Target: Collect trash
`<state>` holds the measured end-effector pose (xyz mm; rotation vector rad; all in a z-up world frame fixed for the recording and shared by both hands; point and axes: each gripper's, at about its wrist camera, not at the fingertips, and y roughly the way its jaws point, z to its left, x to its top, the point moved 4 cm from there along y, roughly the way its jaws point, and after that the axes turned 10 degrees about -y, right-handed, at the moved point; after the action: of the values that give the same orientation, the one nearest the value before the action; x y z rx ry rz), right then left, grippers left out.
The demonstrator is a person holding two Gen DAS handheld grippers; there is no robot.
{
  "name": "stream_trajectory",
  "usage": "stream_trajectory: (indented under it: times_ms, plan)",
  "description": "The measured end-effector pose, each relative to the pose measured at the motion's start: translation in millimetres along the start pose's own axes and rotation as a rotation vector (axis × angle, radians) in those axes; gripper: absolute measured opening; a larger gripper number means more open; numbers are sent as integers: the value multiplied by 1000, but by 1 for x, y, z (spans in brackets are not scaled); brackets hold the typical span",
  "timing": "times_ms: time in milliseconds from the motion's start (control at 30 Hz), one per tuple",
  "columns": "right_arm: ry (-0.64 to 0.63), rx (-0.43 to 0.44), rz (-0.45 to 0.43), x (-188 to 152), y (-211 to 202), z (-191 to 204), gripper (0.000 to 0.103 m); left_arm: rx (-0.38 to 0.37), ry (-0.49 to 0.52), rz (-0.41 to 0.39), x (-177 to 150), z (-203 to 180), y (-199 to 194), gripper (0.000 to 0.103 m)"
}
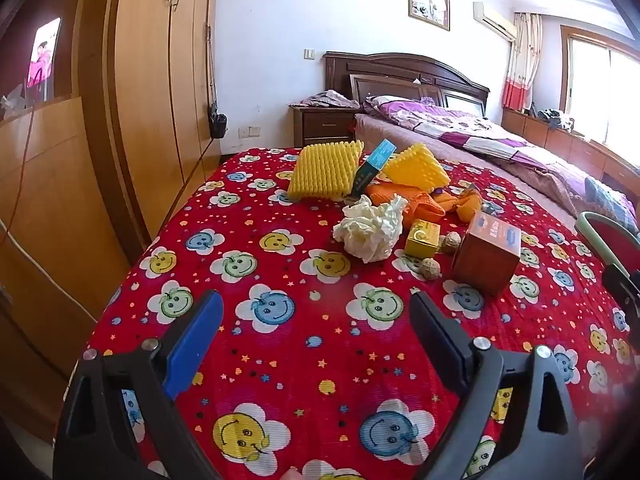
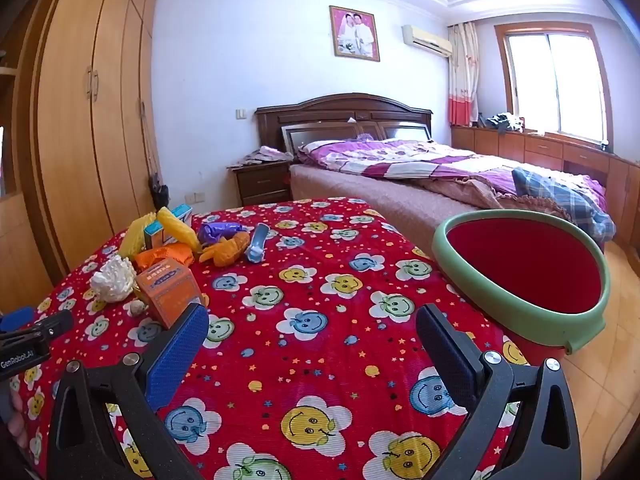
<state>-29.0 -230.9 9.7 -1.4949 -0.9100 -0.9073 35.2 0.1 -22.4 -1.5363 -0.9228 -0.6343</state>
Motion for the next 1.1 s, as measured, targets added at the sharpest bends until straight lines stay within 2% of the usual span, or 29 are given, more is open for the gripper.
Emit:
stream_trajectory:
  times_ms: [1100]
  plan:
    - [-1,-1,-9,0,-1,-1,103,-5,-13,-23,0,5,-6,94]
